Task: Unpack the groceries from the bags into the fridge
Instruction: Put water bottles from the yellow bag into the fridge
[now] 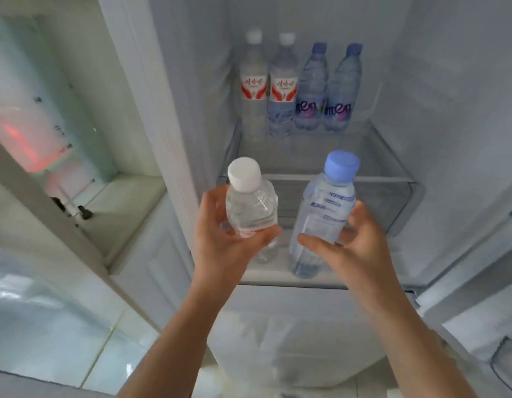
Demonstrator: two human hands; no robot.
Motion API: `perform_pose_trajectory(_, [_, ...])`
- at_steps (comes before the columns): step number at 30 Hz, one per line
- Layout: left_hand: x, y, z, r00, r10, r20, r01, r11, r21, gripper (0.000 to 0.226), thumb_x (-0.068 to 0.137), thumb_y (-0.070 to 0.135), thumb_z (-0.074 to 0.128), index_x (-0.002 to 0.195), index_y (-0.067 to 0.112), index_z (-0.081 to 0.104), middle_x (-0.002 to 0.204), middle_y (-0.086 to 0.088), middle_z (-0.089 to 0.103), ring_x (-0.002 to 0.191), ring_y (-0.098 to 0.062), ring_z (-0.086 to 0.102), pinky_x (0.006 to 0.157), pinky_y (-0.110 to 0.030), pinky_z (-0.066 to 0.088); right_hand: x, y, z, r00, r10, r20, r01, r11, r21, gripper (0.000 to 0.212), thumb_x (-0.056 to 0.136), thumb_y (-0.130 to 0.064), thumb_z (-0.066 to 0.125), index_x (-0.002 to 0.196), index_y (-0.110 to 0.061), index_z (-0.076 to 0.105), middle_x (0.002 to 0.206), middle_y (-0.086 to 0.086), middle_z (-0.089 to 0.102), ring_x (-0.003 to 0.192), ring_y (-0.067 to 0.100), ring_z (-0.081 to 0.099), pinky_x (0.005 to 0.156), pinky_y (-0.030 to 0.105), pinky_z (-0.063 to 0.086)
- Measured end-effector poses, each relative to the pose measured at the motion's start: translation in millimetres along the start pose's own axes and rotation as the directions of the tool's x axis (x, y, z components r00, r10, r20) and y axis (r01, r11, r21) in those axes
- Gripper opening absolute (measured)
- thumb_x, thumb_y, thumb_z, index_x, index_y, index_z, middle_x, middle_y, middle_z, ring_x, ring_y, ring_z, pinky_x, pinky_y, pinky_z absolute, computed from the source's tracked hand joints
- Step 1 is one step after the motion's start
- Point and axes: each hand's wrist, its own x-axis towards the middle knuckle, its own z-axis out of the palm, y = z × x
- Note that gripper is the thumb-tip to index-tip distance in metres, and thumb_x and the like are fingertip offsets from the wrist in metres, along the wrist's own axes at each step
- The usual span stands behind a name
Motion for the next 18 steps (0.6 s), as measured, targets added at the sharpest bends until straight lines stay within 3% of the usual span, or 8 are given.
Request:
perform_pose_trajectory(3, [31.6,15.1,15.2,0.997,0.071,0.004,-0.071,0.997,-0.002,0.070,0.052,0.007,0.092,0.102,0.035,0.051,0.097,0.011,0.065,0.090,-0.005,0.065,0.072,-0.017,0.052,32.3,-16.0,-4.6,0.996,-0.085,-0.040,0.085,0.996,-0.020,0.052,0.066,-0.001,0.082,0.106,-0.023,0.057,0.086,-0.021,0.071,0.079,-0.002,0.068,0.065,0.009,0.048])
perform_pose_trajectory(6, [61.2,32.2,31.3,0.993,0.116,0.014,-0.115,0.993,-0.025,0.068,0.057,0.002,0.089,0.103,0.036,0.052,0.095,0.018,0.066,0.090,0.001,0.065,0.071,-0.012,0.051,64.9,-29.3,-9.5,0.984,-0.157,-0.090,0.152,0.987,-0.058,0.051,0.063,-0.012,0.086,0.102,-0.030,0.057,0.091,-0.014,0.070,0.086,0.006,0.068,0.077,0.026,0.054])
perform_pose_trajectory(10, [97.0,47.0,53.5,0.989,0.143,0.037,-0.140,0.987,-0.077,0.067,0.060,-0.001,0.086,0.111,0.028,0.053,0.097,0.012,0.067,0.089,0.001,0.066,0.068,-0.009,0.049,102.9,-44.6,-15.0,0.964,-0.221,-0.146,0.213,0.975,-0.067,0.054,0.059,-0.018,0.087,0.102,-0.030,0.057,0.096,-0.006,0.069,0.092,0.013,0.067,0.084,0.043,0.056])
perform_pose_trajectory(13, [124.6,47.6,72.0,0.986,0.159,0.051,-0.153,0.983,-0.104,0.068,0.061,-0.002,0.086,0.117,0.018,0.053,0.098,0.009,0.067,0.089,0.000,0.067,0.071,-0.012,0.050,128.6,-53.1,-18.4,0.957,-0.243,-0.160,0.233,0.969,-0.078,0.053,0.061,-0.014,0.086,0.104,-0.028,0.057,0.095,-0.007,0.068,0.090,0.009,0.066,0.083,0.041,0.056])
perform_pose_trajectory(18, [158.0,36.2,99.1,0.978,0.185,0.094,-0.179,0.982,-0.066,0.066,0.062,0.006,0.087,0.118,0.021,0.056,0.104,0.010,0.068,0.095,0.000,0.065,0.079,-0.017,0.053,163.9,-50.2,-23.4,0.961,-0.233,-0.150,0.226,0.972,-0.062,0.069,0.061,-0.016,0.087,0.120,-0.022,0.051,0.109,-0.006,0.064,0.101,0.010,0.063,0.086,0.038,0.055])
